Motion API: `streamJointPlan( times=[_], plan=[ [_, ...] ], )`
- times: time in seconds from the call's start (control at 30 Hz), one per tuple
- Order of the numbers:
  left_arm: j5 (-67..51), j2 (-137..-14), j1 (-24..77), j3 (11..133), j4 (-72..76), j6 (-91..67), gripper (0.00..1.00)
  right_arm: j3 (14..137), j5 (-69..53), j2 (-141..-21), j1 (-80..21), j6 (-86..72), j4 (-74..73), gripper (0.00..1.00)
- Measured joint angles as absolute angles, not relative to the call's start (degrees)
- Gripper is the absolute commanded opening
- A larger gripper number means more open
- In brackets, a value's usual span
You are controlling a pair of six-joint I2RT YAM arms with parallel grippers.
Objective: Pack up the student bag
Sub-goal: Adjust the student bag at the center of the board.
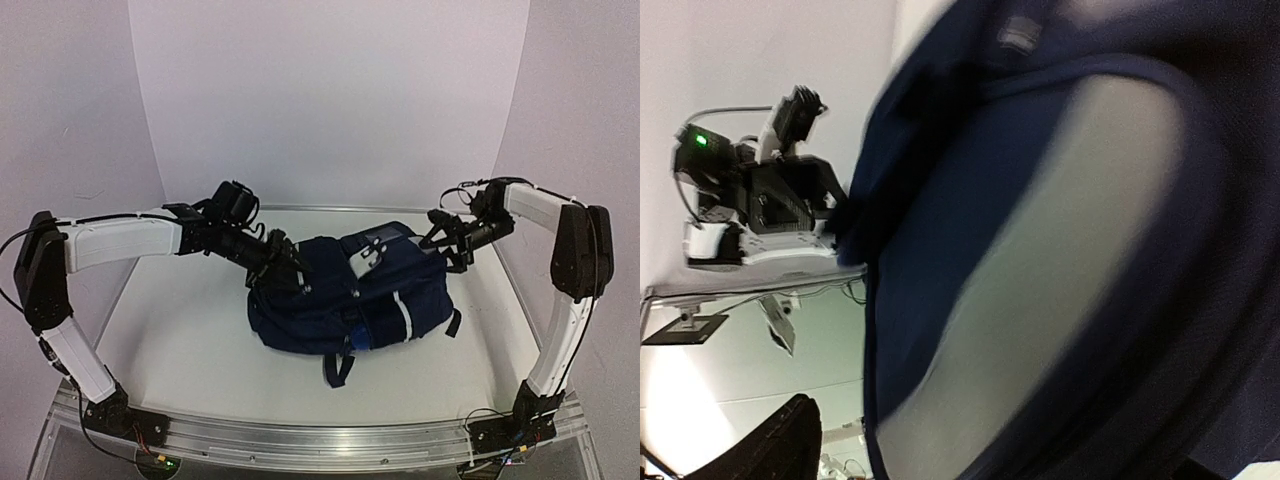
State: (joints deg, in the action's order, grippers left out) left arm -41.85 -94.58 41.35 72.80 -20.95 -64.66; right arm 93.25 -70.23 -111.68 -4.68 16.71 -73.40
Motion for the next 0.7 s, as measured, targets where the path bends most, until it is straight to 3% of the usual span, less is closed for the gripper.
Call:
streamJointPlan(
  times=[0.2, 0.43, 0.6, 0.7],
  plan=[
    [-41.9, -107.1, 38.3, 74.6, -21.2, -63.6, 0.45, 82.5, -62.8, -113.0, -6.4, 11.9, -61.2, 0.88],
    [-41.3, -112.7, 32.0, 84.0, -23.6, -58.5, 0.55, 93.1, -59.3, -121.3, -7.5, 6.7, -52.8, 0.98],
    [-33.3, -112.0, 25.6, 85.2, -26.0, -52.6, 0.63, 98.2, -56.0, -121.6, -7.7, 5.9, -47.0, 0.98],
    [-28.4, -109.1, 27.2, 84.4, -28.4, -49.1, 0.65, 98.3, -54.8, -121.0, -5.8, 7.6, -48.2, 0.98]
  ],
)
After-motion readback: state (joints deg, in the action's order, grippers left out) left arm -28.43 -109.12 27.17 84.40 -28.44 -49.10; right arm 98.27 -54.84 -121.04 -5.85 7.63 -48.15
